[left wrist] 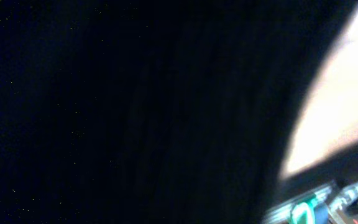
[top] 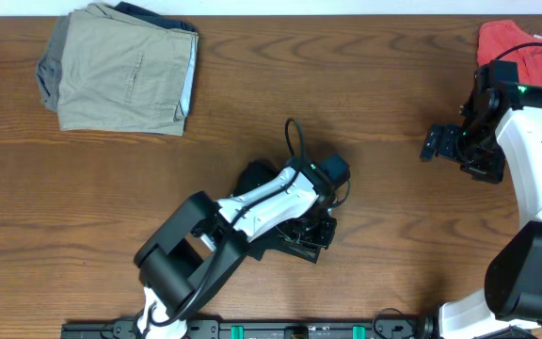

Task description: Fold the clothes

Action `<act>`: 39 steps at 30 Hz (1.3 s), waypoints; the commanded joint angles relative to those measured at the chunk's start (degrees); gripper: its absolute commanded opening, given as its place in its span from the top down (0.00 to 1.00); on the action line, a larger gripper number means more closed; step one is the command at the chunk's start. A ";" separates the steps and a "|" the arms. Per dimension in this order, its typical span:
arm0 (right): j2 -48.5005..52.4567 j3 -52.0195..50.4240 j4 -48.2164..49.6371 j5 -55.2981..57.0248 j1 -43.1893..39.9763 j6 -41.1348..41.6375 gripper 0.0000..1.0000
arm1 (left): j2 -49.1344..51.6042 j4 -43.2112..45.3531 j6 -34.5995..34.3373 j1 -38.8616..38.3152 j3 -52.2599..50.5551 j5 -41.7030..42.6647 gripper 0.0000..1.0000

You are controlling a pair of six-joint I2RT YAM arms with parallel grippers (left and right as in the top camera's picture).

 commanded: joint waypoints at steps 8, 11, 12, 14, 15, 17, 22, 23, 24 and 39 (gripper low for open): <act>-0.15 0.17 0.20 0.35 0.04 -0.68 0.01 | -17.42 0.04 4.15 1.62 7.52 -7.06 0.87; -0.15 0.17 0.20 0.35 0.07 -0.68 0.01 | -18.53 0.13 3.04 3.15 7.50 -12.07 0.86; -0.15 0.17 0.20 0.35 0.07 -0.68 0.01 | -18.36 0.13 2.86 3.69 7.41 -12.24 0.87; -0.15 0.17 0.20 0.35 0.07 -0.68 0.01 | -17.46 0.26 2.86 4.42 6.97 -12.22 0.87; -0.15 0.17 0.20 0.35 0.07 -0.68 0.01 | -16.74 0.35 2.84 4.68 6.73 -12.24 0.87; -0.15 0.17 0.20 0.35 0.07 -0.68 0.01 | -14.64 0.68 2.54 5.09 6.54 -12.28 0.87; -0.15 0.17 0.20 0.35 0.07 -0.68 0.01 | -7.45 2.32 0.63 5.14 6.54 -13.44 0.87; -0.15 0.17 0.20 0.35 0.07 -0.68 0.01 | -5.81 2.64 0.02 5.14 6.54 -13.44 0.87; -0.15 0.17 0.20 0.35 0.07 -0.68 0.01 | -4.48 2.75 -0.48 5.14 6.54 -13.44 0.87; -0.15 0.17 0.20 0.35 0.07 -0.68 0.01 | 7.19 20.26 -0.79 5.14 6.54 -12.85 0.87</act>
